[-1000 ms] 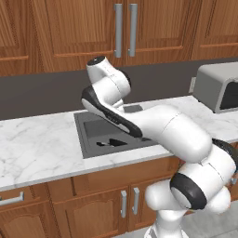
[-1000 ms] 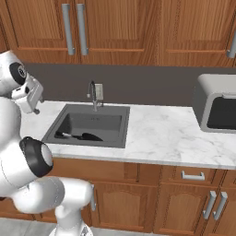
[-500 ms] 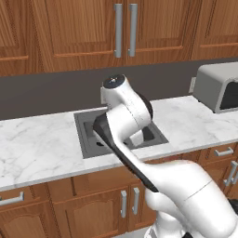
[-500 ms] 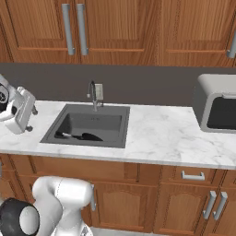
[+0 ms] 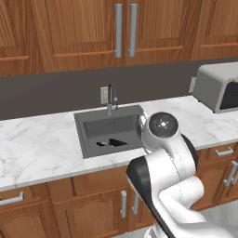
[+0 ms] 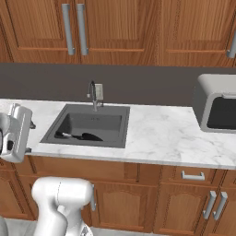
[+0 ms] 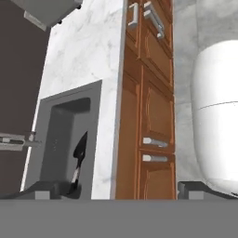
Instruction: Move the pot and pan from the stove into the sink.
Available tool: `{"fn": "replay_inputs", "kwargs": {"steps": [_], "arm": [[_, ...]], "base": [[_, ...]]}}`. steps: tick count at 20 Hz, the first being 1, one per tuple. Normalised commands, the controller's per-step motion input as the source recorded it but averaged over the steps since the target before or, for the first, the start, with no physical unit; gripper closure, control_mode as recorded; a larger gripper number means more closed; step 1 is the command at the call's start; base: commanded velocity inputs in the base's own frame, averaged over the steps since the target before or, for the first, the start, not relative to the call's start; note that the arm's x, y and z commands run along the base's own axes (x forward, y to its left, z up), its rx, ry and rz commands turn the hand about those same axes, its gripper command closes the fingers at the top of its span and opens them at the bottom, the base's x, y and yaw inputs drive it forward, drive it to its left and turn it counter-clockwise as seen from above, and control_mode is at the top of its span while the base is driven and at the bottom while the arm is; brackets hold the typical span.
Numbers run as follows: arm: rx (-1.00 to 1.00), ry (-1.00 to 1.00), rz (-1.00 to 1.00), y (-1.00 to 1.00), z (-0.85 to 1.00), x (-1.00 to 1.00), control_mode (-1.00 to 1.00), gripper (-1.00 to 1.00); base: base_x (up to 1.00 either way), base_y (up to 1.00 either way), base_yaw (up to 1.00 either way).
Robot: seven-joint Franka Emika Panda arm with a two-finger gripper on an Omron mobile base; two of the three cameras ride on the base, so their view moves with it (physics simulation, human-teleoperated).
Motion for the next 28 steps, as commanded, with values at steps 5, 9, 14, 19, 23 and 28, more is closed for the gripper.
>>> {"fn": "replay_inputs", "kwargs": {"steps": [5,9,14,19,23,28], "arm": [[0.15,-0.11,0.01,-0.45,-0.03,-0.27,-1.0,-1.0],[0.0,0.0,0.0,0.0,0.0,0.0,-1.0,-1.0],[0.0,0.0,0.0,0.0,0.0,0.0,-1.0,-1.0],[0.0,0.0,0.0,0.0,0.0,-0.02,-1.0,-1.0],[0.0,0.0,0.0,0.0,0.0,-0.01,-1.0,-1.0],[0.01,0.0,-0.01,-0.01,-0.01,-0.09,-1.0,-1.0]], "base": [[0.0,0.0,0.0],[0.0,0.0,0.0],[0.0,0.0,0.0],[0.0,0.0,0.0],[0.0,0.0,0.0],[0.0,0.0,0.0]]}}
